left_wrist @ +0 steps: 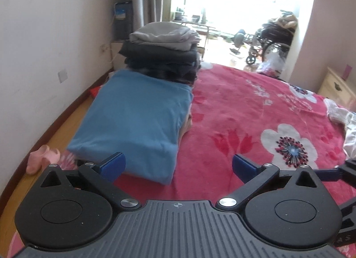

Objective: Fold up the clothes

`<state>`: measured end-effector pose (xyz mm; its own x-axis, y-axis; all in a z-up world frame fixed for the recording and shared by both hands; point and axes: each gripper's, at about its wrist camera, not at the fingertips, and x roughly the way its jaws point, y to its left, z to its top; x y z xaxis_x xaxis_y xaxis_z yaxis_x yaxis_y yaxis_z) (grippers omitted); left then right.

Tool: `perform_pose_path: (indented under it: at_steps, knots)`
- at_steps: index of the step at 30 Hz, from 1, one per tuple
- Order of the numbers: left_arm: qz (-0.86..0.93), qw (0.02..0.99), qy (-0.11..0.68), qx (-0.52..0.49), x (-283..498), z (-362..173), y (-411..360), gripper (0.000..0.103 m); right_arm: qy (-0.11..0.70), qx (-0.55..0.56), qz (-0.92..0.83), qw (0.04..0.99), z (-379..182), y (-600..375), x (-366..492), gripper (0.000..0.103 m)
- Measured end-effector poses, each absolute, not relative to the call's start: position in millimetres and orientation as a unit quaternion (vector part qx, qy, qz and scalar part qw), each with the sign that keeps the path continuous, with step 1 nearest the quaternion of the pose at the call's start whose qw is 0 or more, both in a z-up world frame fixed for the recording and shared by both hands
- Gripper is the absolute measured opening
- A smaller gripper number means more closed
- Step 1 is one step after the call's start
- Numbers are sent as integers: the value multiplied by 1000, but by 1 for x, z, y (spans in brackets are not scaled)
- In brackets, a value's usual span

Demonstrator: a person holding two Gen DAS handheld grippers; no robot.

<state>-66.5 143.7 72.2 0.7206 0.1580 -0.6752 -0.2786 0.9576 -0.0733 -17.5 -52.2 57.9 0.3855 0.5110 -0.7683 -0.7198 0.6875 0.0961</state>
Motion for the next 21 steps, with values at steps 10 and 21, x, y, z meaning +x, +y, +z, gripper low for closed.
perform_pose_path:
  at_steps: [10, 21]
  knots:
    - [161, 910, 366, -109, -80, 75, 142, 103, 388, -138, 352, 840, 74, -50, -41, 102]
    - [227, 890, 389, -72, -78, 59, 135, 103, 393, -121, 314, 856, 79, -41, -42, 103]
